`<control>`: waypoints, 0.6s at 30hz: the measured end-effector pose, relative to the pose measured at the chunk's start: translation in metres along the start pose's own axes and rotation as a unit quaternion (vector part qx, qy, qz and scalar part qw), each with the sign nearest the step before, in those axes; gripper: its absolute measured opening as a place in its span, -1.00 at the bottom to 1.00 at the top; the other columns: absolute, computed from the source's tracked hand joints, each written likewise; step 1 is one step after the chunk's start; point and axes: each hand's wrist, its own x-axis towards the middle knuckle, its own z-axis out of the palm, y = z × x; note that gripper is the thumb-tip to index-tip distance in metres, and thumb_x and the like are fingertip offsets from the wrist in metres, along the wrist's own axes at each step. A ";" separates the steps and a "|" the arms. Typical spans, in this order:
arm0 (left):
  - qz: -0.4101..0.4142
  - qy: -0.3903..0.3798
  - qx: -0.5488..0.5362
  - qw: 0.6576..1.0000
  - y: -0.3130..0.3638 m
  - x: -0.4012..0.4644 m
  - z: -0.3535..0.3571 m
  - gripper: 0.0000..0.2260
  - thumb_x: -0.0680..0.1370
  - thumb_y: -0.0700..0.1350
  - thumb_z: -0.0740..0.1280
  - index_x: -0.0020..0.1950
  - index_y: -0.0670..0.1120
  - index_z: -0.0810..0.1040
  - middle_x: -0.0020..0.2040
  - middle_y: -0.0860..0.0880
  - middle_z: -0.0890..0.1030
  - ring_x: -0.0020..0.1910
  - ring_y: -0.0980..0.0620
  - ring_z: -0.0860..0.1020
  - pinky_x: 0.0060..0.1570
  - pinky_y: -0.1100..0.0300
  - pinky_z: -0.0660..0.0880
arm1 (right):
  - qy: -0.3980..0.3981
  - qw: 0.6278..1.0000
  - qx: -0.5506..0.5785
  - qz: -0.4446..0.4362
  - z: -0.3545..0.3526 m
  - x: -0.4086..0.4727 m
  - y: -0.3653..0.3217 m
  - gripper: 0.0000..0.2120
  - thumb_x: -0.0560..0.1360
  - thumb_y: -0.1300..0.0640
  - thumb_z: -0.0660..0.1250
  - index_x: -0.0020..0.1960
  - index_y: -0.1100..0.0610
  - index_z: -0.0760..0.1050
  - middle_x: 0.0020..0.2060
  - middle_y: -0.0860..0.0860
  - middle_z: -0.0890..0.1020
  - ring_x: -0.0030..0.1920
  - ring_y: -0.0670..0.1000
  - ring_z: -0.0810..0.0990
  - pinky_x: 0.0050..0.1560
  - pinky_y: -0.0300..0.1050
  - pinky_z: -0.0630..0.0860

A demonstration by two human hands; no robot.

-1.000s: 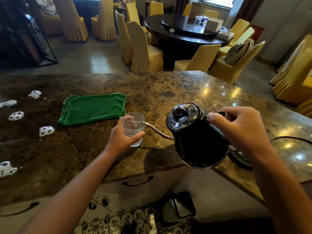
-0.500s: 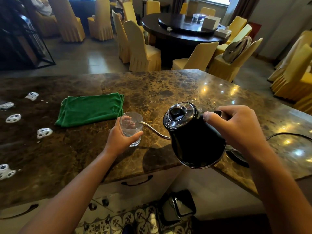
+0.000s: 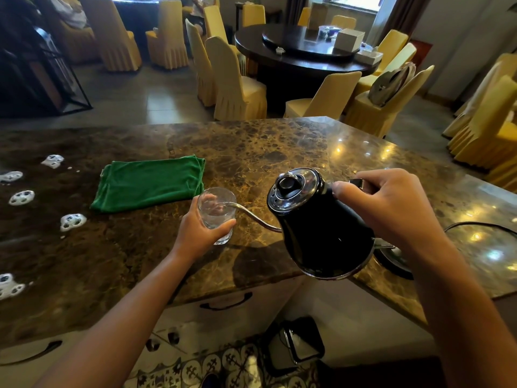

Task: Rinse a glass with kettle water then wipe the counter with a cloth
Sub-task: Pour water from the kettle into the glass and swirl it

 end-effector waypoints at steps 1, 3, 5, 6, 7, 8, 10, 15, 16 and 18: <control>0.000 -0.001 0.000 1.000 0.000 0.000 0.000 -0.26 0.27 0.27 0.56 0.33 -0.02 0.45 0.19 0.05 0.64 0.14 0.17 0.66 0.18 0.19 0.58 | 0.001 1.000 0.001 0.000 0.000 0.000 0.000 -0.54 0.52 0.06 0.46 -0.47 0.16 0.40 -0.63 -0.14 0.32 -0.56 -0.13 0.32 -0.50 -0.33 0.22; -0.001 -0.003 -0.002 1.000 0.000 0.000 0.000 -0.27 0.27 0.26 0.56 0.33 -0.01 0.44 0.18 0.04 0.64 0.14 0.16 0.66 0.18 0.19 0.58 | -0.001 1.000 0.004 0.003 0.000 -0.001 0.000 -0.55 0.53 0.07 0.46 -0.47 0.17 0.42 -0.63 -0.14 0.32 -0.56 -0.13 0.33 -0.51 -0.35 0.22; 0.000 -0.006 -0.004 1.000 -0.001 0.000 0.000 -0.28 0.28 0.25 0.57 0.33 0.00 0.44 0.18 0.02 0.64 0.15 0.14 0.66 0.18 0.17 0.58 | -0.010 1.000 0.004 0.009 -0.001 -0.001 0.000 -0.57 0.54 0.06 0.46 -0.42 0.25 0.48 -0.62 -0.14 0.34 -0.56 -0.13 0.35 -0.51 -0.36 0.22; 0.001 -0.006 -0.003 1.000 -0.001 0.000 0.000 -0.28 0.28 0.25 0.56 0.33 0.00 0.44 0.18 0.02 0.65 0.15 0.14 0.66 0.18 0.18 0.58 | -0.015 1.000 0.004 0.013 -0.001 -0.001 0.001 -0.57 0.54 0.05 0.46 -0.39 0.27 0.50 -0.62 -0.13 0.36 -0.56 -0.13 0.36 -0.51 -0.35 0.24; 0.000 -0.005 -0.001 1.000 -0.001 0.000 0.000 -0.28 0.28 0.26 0.56 0.33 0.01 0.44 0.18 0.02 0.65 0.15 0.15 0.66 0.17 0.21 0.57 | -0.019 1.000 0.006 0.016 -0.002 -0.001 0.001 -0.57 0.54 0.03 0.46 -0.38 0.27 0.51 -0.61 -0.13 0.37 -0.56 -0.13 0.38 -0.52 -0.33 0.26; 0.000 -0.004 0.001 1.000 0.000 0.000 0.000 -0.28 0.27 0.27 0.56 0.33 0.01 0.44 0.18 0.05 0.64 0.15 0.17 0.65 0.16 0.25 0.56 | -0.019 1.000 0.008 0.020 -0.002 -0.001 0.001 -0.57 0.54 0.03 0.46 -0.39 0.25 0.50 -0.61 -0.13 0.38 -0.56 -0.13 0.39 -0.52 -0.33 0.27; 0.001 -0.001 -0.001 1.000 0.002 0.000 0.001 -0.26 0.26 0.27 0.55 0.33 -0.01 0.44 0.16 0.13 0.63 0.13 0.25 0.64 0.14 0.33 0.54 | -0.019 0.999 0.008 0.027 -0.002 -0.001 0.000 -0.57 0.53 0.02 0.47 -0.42 0.19 0.47 -0.62 -0.14 0.38 -0.56 -0.13 0.39 -0.52 -0.31 0.29; 0.000 -0.005 0.001 1.000 -0.002 0.001 0.000 -0.29 0.28 0.26 0.56 0.33 0.02 0.44 0.15 0.02 0.66 0.14 0.15 0.66 0.18 0.18 0.58 | -0.025 0.999 -0.001 0.034 -0.003 -0.001 -0.003 -0.57 0.54 0.00 0.47 -0.41 0.18 0.47 -0.63 -0.15 0.37 -0.56 -0.13 0.39 -0.50 -0.19 0.35; 0.000 -0.005 0.002 1.000 -0.002 0.001 0.000 -0.29 0.28 0.26 0.56 0.33 0.02 0.43 0.16 0.01 0.66 0.14 0.15 0.66 0.18 0.17 0.58 | -0.024 0.999 -0.002 0.033 -0.003 0.000 -0.004 -0.56 0.54 0.00 0.48 -0.41 0.18 0.47 -0.62 -0.14 0.36 -0.56 -0.13 0.38 -0.50 -0.19 0.34; 0.001 -0.003 0.004 1.000 -0.002 0.000 0.001 -0.31 0.28 0.26 0.56 0.31 0.05 0.44 0.14 0.02 0.67 0.13 0.14 0.66 0.19 0.16 0.57 | -0.020 0.999 -0.004 0.032 -0.003 0.001 -0.004 -0.56 0.52 0.00 0.47 -0.41 0.22 0.45 -0.60 -0.13 0.35 -0.54 -0.13 0.34 -0.49 -0.19 0.31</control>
